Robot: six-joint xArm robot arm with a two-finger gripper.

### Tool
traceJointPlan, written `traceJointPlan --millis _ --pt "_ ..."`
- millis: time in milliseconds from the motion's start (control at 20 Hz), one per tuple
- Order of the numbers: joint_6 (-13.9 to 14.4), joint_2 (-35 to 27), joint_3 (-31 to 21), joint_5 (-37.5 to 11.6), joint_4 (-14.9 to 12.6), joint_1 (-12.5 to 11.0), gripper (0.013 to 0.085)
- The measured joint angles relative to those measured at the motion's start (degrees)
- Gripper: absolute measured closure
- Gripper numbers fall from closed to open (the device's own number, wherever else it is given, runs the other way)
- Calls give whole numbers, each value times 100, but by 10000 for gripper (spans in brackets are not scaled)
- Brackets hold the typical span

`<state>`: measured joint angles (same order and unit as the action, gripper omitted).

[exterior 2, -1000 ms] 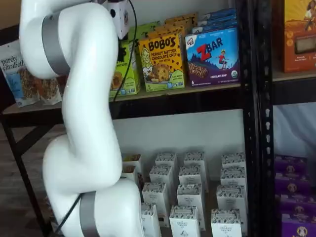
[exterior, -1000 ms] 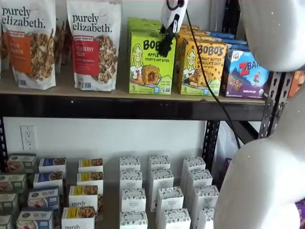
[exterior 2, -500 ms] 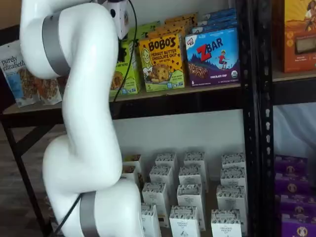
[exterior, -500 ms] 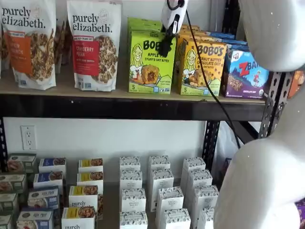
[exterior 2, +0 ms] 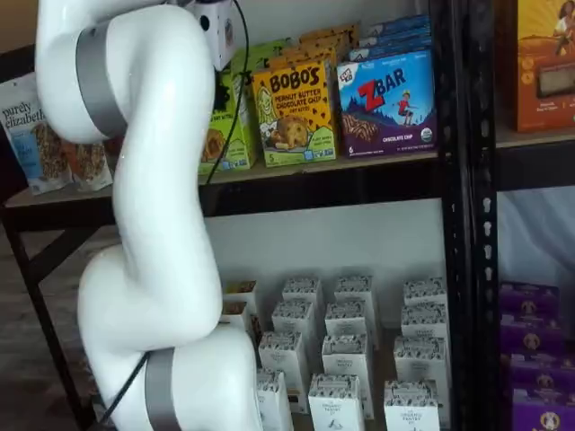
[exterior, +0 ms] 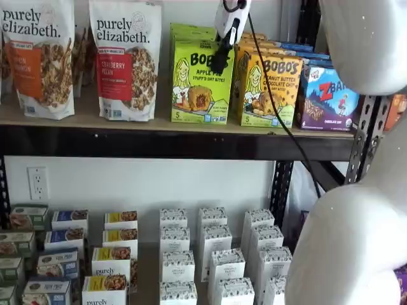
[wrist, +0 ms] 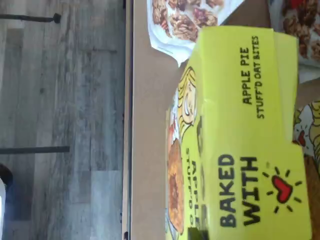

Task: Pick the green box on the top shelf, the fourth from the left

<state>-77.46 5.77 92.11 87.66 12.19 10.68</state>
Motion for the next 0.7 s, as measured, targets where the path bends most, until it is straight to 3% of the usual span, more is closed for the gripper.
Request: traceJointPlan --millis 700 --pt "82 264 -136 414 16 58 770"
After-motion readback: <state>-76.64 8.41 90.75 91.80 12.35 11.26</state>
